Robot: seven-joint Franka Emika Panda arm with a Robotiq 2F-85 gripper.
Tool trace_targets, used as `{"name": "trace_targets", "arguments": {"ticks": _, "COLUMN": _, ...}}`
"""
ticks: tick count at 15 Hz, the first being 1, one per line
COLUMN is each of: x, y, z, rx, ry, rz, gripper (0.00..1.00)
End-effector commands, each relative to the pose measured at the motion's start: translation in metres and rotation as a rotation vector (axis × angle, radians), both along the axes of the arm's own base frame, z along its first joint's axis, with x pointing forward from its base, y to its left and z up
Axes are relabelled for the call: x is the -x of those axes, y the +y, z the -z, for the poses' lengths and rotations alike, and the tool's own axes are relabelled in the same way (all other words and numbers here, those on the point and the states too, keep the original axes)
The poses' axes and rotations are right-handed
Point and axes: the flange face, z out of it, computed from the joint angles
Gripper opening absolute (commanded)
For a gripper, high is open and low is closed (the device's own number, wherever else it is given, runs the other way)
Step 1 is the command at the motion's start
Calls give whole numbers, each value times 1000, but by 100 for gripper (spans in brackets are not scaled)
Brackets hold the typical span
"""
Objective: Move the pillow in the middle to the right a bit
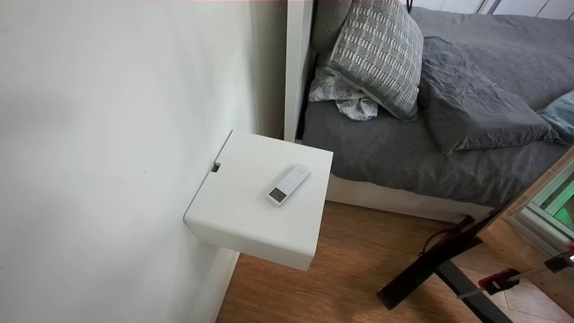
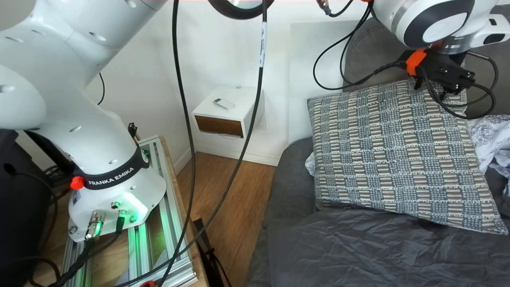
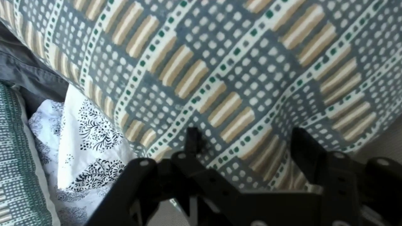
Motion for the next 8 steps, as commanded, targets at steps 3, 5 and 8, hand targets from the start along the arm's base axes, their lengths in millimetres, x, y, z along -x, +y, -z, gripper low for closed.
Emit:
{"name": "trace_targets", "arguments": {"ticks": 3, "x": -9, "y": 0, "z": 10, "rx": 27, "ry": 8, "rz": 22, "gripper": 31}}
{"name": "trace_targets", "arguments": {"ticks": 5, "x": -10, "y": -1, "z": 7, "rx": 30, "ry": 10, "rz": 37, "gripper": 17}}
{"name": "trace_targets", "arguments": {"ticks": 8, "x": -9, "y": -3, "z": 0, "rx": 25, "ry": 11, "rz": 62, "gripper": 1}}
